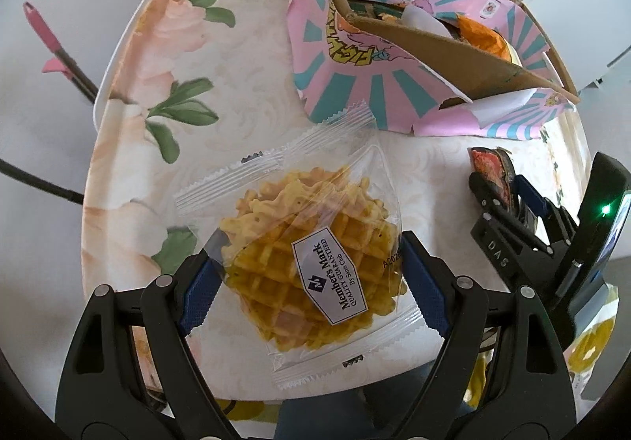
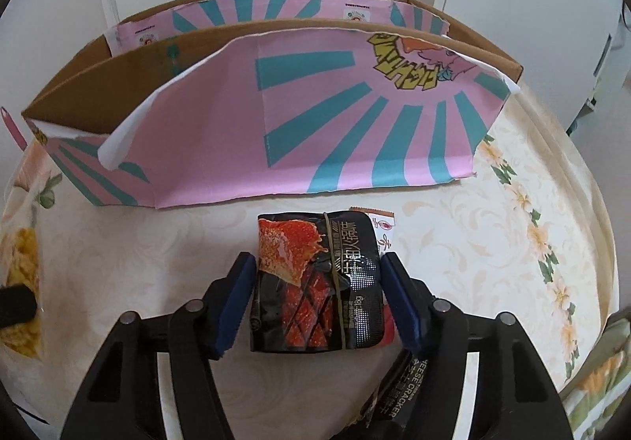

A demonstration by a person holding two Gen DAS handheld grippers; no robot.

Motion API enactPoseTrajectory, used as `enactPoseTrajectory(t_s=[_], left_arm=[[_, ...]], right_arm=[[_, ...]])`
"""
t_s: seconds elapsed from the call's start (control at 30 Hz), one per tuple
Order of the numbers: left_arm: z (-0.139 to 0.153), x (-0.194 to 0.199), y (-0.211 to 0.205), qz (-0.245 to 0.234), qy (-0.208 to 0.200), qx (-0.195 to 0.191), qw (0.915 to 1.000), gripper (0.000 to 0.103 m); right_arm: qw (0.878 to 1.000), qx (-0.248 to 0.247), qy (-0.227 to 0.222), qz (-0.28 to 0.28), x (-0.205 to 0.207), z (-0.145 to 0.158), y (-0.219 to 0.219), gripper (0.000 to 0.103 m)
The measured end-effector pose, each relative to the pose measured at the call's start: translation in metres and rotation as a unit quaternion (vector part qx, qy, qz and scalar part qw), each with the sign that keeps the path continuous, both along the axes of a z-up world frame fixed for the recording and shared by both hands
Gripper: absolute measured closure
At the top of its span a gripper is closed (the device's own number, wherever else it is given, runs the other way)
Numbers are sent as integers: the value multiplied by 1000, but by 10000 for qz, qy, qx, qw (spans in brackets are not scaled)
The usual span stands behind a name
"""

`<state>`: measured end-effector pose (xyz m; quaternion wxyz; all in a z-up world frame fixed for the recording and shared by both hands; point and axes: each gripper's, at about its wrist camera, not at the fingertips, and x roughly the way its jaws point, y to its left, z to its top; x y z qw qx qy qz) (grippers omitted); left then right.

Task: Organize snacks
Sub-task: 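Lift and carry the waffle packet and red-black packet into the box with both tools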

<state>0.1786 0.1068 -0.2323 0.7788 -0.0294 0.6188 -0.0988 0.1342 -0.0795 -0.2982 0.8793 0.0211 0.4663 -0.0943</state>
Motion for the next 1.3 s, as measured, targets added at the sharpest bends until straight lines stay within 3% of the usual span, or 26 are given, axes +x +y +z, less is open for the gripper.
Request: enactPoseTrajectory(t_s=[0.37, 0.67, 1.0, 1.3], left_arm=[[13, 0, 0, 32, -167, -114, 9998, 21], [36, -7, -5, 197, -396, -219, 9988, 21], [58, -23, -22, 507, -593, -183, 9968, 21], [69, -33, -40, 683, -677, -142, 9953, 21]], right_arm=[[9992, -20, -194, 362, -25, 4, -9, 47], [9977, 167, -329, 575, -34, 35, -4, 47], [9905, -207, -590, 1222, -44, 55, -7, 47], [9870, 695, -144, 1444, -43, 47, -35, 47]])
